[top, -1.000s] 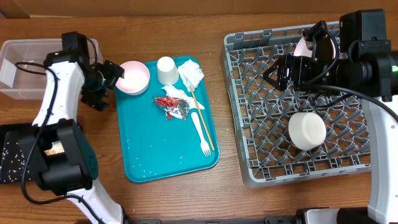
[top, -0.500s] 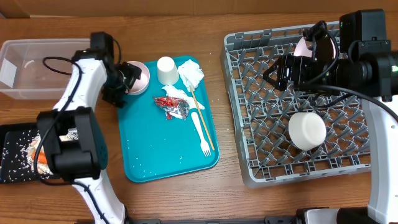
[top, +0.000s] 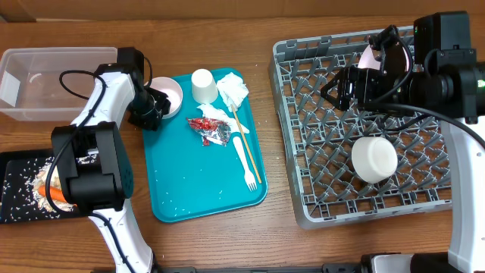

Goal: Sort waste into correct bins and load items into the dishwasher rack
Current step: 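Reach the left gripper to the pink bowl on the tray and grasp its rim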

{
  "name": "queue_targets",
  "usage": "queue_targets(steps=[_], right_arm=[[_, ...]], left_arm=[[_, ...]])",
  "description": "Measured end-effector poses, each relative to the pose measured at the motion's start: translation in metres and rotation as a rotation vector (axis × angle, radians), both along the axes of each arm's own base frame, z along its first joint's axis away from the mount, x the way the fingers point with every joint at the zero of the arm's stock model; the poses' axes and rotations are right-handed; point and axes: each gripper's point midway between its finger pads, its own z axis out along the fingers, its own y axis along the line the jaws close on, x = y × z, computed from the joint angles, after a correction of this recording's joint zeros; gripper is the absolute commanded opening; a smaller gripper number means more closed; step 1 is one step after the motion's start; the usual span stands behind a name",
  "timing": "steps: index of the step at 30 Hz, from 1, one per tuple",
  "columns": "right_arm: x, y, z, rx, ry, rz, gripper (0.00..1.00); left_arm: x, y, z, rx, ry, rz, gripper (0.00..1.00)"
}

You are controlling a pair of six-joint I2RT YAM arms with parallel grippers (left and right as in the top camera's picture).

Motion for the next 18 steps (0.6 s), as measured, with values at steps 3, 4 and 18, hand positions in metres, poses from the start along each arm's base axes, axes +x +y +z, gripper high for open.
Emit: queue_targets(steps=[3, 4, 18], right_arm=[[0.000, 0.000, 0.000, 0.000, 0.000, 0.000, 1.00], [0.000, 0.000, 0.000, 0.000, -0.001, 0.000, 1.00], [0.000, 0.000, 0.000, 0.000, -0.001, 0.000, 1.00]], left_arm=[[-0.007, -0.001, 0.000, -0.003, 0.029, 0.001, 0.07], [-0.009, -0.001, 0.000, -0.003, 0.039, 0.001, 0.04], [-0.044, -0.003, 0.018, -0.011, 0.158, -0.082, 0.04]])
